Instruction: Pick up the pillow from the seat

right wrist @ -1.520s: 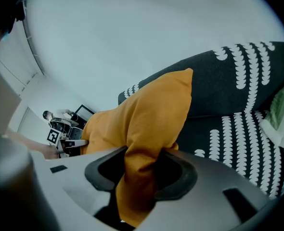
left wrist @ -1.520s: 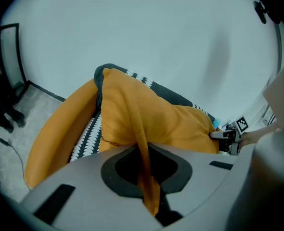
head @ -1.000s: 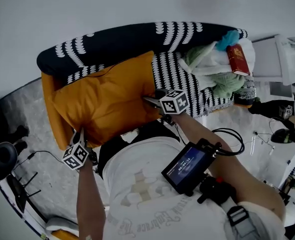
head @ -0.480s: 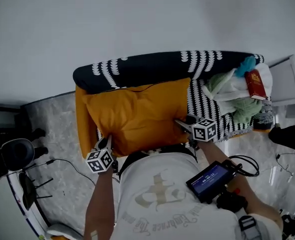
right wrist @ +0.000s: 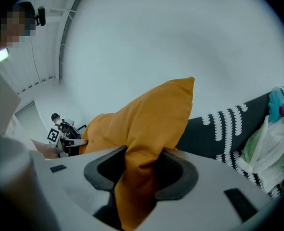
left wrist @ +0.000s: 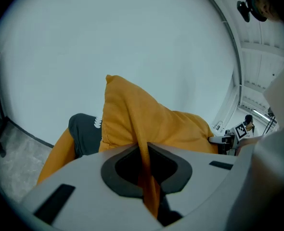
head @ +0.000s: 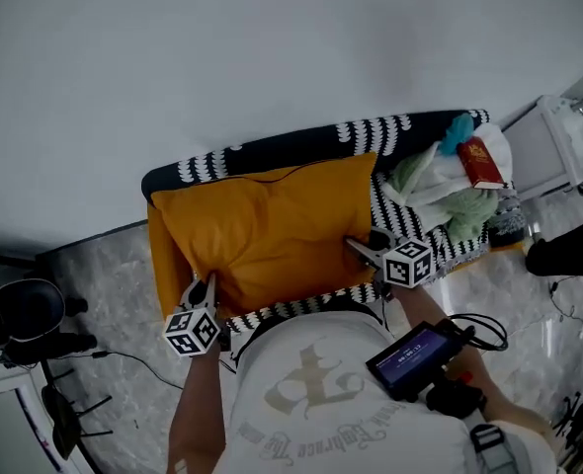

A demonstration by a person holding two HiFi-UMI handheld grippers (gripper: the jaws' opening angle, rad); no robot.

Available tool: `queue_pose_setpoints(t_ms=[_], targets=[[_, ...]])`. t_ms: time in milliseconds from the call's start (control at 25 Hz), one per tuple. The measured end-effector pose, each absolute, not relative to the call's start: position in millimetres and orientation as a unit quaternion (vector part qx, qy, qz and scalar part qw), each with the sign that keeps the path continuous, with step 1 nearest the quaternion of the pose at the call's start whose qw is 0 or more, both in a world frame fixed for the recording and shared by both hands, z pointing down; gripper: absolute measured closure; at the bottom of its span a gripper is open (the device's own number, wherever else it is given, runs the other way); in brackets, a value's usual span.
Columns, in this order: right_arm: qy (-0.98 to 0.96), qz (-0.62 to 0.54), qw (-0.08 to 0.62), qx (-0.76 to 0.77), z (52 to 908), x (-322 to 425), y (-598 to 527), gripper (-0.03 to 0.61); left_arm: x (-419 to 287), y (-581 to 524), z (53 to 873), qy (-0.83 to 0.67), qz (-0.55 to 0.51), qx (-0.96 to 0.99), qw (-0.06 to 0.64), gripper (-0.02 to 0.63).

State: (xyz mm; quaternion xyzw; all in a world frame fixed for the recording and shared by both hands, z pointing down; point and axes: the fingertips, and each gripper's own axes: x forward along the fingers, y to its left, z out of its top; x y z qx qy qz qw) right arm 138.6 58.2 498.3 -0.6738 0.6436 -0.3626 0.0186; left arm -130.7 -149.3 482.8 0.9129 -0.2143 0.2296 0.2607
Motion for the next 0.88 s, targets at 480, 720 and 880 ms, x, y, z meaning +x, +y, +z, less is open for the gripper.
queue_pose_setpoints(t_ms=[480, 720, 880], targets=[[0.639, -0.256, 0.023, -0.725, 403, 133, 54, 0.385, -124, -169, 404, -0.172, 0.174, 0.950, 0.196, 0.588], [0.630, -0.206, 0.038, -0.748, 358, 126, 63, 0.387, -119, -174, 356, -0.145, 0.138, 0.968, 0.150, 0.588], [0.623, -0.181, 0.042, -0.759, 339, 118, 70, 0.387, -122, -172, 341, -0.138, 0.127, 0.973, 0.136, 0.588]])
